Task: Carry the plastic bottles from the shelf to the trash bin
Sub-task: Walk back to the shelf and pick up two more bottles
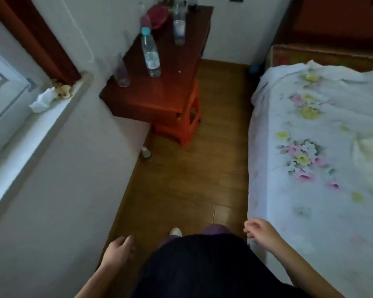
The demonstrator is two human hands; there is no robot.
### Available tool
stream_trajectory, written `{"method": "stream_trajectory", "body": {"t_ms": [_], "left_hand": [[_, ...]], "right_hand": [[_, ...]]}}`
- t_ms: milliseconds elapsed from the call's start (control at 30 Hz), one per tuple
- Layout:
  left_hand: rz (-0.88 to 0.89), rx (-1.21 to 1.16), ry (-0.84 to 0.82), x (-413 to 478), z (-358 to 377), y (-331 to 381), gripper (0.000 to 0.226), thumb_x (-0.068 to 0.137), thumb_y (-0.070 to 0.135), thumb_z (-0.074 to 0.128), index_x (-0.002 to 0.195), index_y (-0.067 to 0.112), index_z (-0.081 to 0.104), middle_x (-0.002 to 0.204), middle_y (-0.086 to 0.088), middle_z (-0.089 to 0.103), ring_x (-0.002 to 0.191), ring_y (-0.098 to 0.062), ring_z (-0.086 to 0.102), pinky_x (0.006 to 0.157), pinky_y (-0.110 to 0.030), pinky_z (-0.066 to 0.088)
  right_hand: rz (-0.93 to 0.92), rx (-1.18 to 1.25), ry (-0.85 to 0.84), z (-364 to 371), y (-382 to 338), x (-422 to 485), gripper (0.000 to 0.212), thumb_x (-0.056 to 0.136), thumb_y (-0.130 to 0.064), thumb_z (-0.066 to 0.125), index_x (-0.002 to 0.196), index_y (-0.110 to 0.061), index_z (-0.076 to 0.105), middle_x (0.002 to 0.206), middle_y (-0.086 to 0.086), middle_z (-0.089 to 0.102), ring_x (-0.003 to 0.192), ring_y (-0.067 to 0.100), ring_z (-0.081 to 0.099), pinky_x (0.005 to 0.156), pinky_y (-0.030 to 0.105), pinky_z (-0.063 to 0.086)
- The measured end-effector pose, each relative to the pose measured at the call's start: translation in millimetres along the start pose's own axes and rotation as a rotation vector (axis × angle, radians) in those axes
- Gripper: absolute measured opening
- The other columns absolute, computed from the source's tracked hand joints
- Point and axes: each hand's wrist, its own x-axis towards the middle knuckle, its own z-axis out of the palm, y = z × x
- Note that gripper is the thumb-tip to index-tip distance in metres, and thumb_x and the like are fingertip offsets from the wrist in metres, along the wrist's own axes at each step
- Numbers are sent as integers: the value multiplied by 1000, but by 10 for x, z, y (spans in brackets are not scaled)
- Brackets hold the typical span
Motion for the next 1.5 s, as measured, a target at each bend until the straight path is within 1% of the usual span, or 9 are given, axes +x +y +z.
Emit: {"method": "stream_trajectory", "body": {"t_ms": [167, 300, 467, 600, 833, 933, 1167, 1333, 1500], "left_hand": [[175, 199, -116, 570, 139, 1466, 25, 100, 31, 54, 92, 11, 68, 88, -13, 74, 71, -27, 69, 57, -30, 49], [268, 328, -192, 967, 433, 2343, 26, 101, 33, 51, 96, 14, 68, 90, -9, 74, 80, -27, 71, 62, -32, 51], [284, 381, -205, 1276, 864, 3093, 24, 101, 31, 53, 92, 15, 69, 89, -8, 75, 80, -29, 72, 68, -36, 53], [265, 320, -161, 1345, 1080, 3596, 28, 100, 32, 54, 86, 14, 71, 85, -9, 76, 79, -28, 73, 70, -38, 53], [294, 84, -22, 1333, 1030, 4378, 21, 99, 30, 53, 93, 20, 70, 86, -4, 76, 82, -23, 73, 83, -45, 57], [313, -8, 65, 1426, 889, 4678, 22, 100, 29, 52, 101, 17, 70, 91, -2, 76, 81, -20, 73, 82, -43, 57], [361, -184, 254, 1947, 475, 5419, 14, 97, 35, 57, 104, 26, 65, 97, 3, 74, 86, -17, 74, 71, -36, 57], [286, -279, 407, 2310, 106, 5799, 70, 81, 60, 69, 136, 23, 47, 120, 2, 65, 101, -19, 66, 72, -31, 52], [272, -298, 499, 2582, -141, 6115, 103, 68, 62, 80, 150, 24, 30, 149, -5, 46, 133, -25, 48, 104, -48, 47]], "right_hand": [[136, 146, 115, -299, 192, -8, 23, 95, -12, 56, 76, -4, 64, 79, 16, 67, 73, 23, 64, 63, 27, 45], [209, 167, 144, -534, 319, 274, 33, 93, -18, 56, 79, 12, 58, 76, 21, 56, 70, 23, 54, 67, 31, 36], [214, 187, 137, -1081, 10, 910, 38, 94, -22, 57, 90, 16, 59, 87, 29, 67, 75, 35, 66, 65, 32, 42], [125, 133, 88, -1688, -716, 1416, 22, 93, -14, 55, 76, 0, 59, 76, 13, 59, 68, 18, 56, 65, 29, 42], [-118, 36, -1, -2456, -2272, 2331, 11, 92, -26, 60, 97, -22, 69, 98, 1, 72, 88, 16, 71, 89, 38, 55], [-255, -65, -42, -2606, -3036, 2657, 7, 93, -34, 60, 97, -33, 65, 96, -5, 70, 93, 13, 68, 88, 36, 55], [-493, -199, -90, -2626, -4673, 3215, 25, 96, -40, 55, 116, -28, 63, 104, -9, 67, 100, 8, 64, 86, 26, 50], [-614, -188, -82, -2501, -5589, 3460, 31, 97, -36, 56, 126, -24, 59, 110, -12, 63, 98, 2, 61, 88, 23, 48], [-673, -163, -44, -2416, -6345, 3716, 44, 95, -36, 59, 135, -18, 53, 122, -5, 63, 106, 9, 61, 87, 22, 45]]}}
